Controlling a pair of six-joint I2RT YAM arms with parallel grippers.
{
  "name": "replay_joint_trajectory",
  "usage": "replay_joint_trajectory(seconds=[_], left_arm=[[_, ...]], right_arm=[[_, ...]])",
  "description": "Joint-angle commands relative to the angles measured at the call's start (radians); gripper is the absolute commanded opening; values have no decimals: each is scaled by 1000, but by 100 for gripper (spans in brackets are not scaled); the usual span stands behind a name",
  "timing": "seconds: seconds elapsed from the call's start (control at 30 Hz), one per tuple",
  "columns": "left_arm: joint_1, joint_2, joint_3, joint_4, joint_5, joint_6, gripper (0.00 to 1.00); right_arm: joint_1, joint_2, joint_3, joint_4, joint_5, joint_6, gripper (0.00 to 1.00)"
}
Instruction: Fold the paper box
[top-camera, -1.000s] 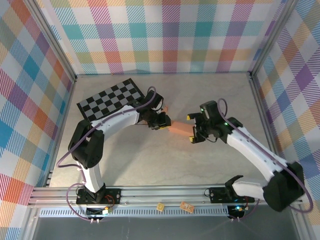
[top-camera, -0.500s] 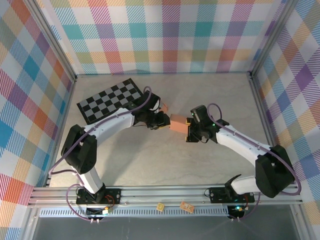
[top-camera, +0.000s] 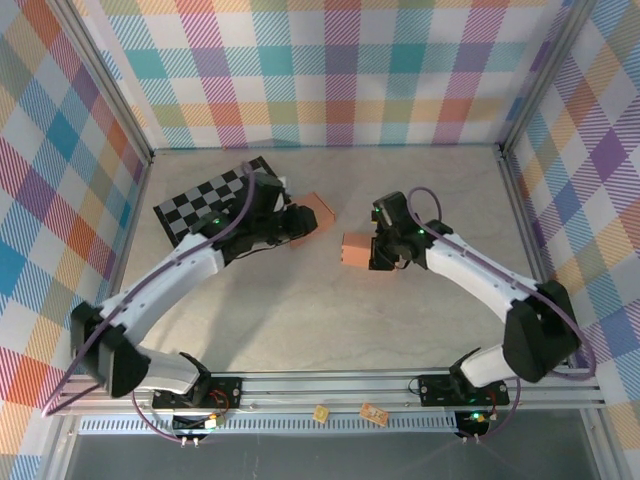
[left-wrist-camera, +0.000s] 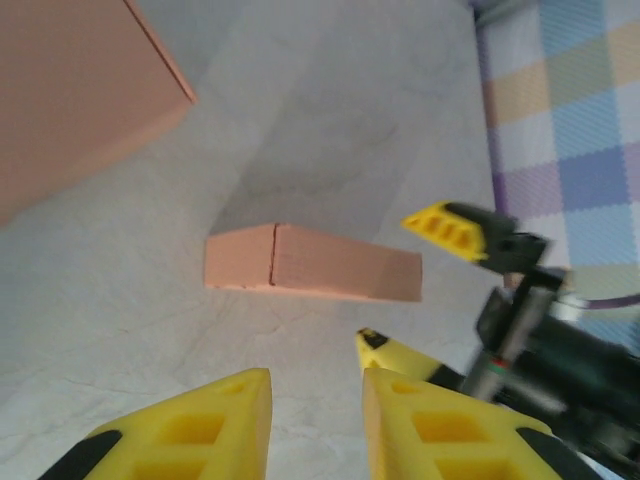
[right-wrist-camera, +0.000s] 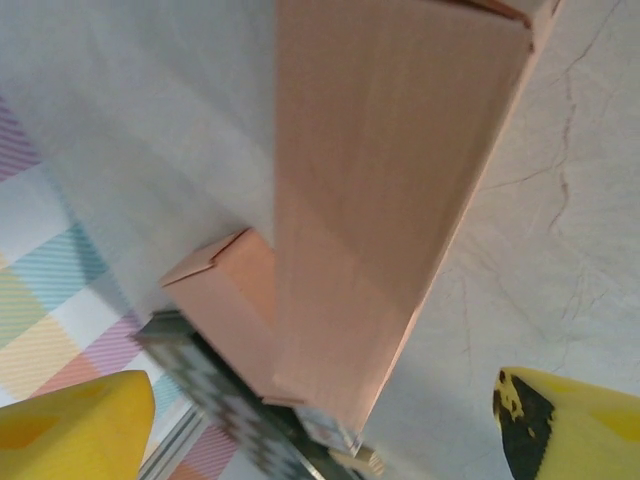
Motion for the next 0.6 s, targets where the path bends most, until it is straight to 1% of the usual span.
replay_joint_trajectory(seconds=[0.0, 0.03, 0.1, 0.13, 0.2, 0.23, 0.3, 0.33, 0.4, 0.5, 0.57], left_arm=[[15, -51, -14, -23, -79, 25, 30], [18, -60, -14, -31, -81, 30, 30], [24, -78, -14, -49, -83, 35, 30], [29, -86, -16, -49, -80, 36, 30], [34, -99, -23, -57, -78, 34, 30], [37, -105, -28, -58, -77, 33, 30], [44, -119, -37, -61, -76, 35, 30], [50, -124, -43, -58, -73, 36, 30], [62, -130, -54, -55, -61, 36, 29], [73, -128, -67, -41, -48, 34, 29], [80, -125, -83, -23, -40, 29, 29]], right_arm=[[-12, 64, 34, -96, -57, 140, 92], [-11, 75, 40, -109, -55, 143, 93], [-23, 94, 28, -76, -32, 132, 92], [-35, 103, 19, -41, -32, 121, 90], [-69, 127, -16, 73, -71, 39, 85], [-76, 131, -22, 98, -86, 7, 80], [-74, 117, -56, 174, -88, -97, 67], [-69, 101, -71, 193, -87, -148, 63], [-50, 47, -146, 285, -63, -237, 58], [-32, -38, -315, 478, -47, -303, 53], [-28, -67, -429, 647, -59, -333, 52]])
